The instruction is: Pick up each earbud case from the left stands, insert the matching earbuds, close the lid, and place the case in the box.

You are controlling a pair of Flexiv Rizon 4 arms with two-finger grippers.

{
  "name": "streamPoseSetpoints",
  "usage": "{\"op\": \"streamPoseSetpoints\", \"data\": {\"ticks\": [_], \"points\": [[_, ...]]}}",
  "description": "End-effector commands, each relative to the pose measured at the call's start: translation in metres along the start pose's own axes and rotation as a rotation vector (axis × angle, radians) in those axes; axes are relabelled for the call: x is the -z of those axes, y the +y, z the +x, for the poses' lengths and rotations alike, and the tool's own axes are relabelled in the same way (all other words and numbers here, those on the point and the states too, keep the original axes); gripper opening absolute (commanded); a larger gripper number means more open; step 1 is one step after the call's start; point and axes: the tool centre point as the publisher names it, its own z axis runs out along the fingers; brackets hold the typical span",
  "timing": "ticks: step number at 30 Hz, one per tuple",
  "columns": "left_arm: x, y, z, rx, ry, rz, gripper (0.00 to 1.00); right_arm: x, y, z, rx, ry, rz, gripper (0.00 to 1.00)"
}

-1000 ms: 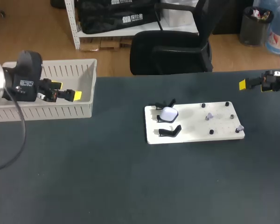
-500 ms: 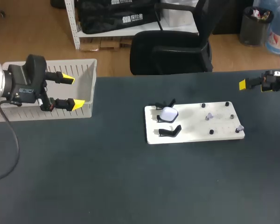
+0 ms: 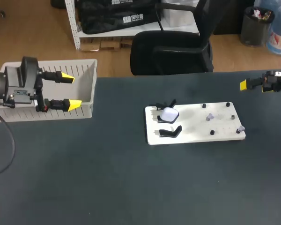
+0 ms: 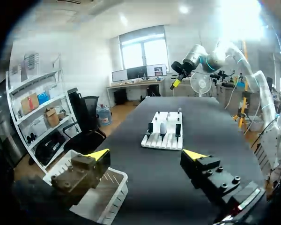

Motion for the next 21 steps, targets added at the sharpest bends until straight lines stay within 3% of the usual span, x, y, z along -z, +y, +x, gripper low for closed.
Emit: {"op": "streamPoseSetpoints", "data": {"ticks": [1, 6, 21], "points": [[0.002, -0.003, 0.002, -0.003, -0.104, -0.008, 1.00, 0.000, 0.000, 0.000, 0.000, 0.001, 0.002, 1.00], [-0.015, -0.009, 0.000, -0.008, -0.042, 0.004, 1.00, 0.000, 0.000, 0.000, 0.000, 0.001, 0.002, 1.00], [-0.087, -0.032, -0.006, 0.001, -0.017, 0.120, 1.00, 0.000, 0.000, 0.000, 0.000, 0.001, 0.002, 1.00]]}}
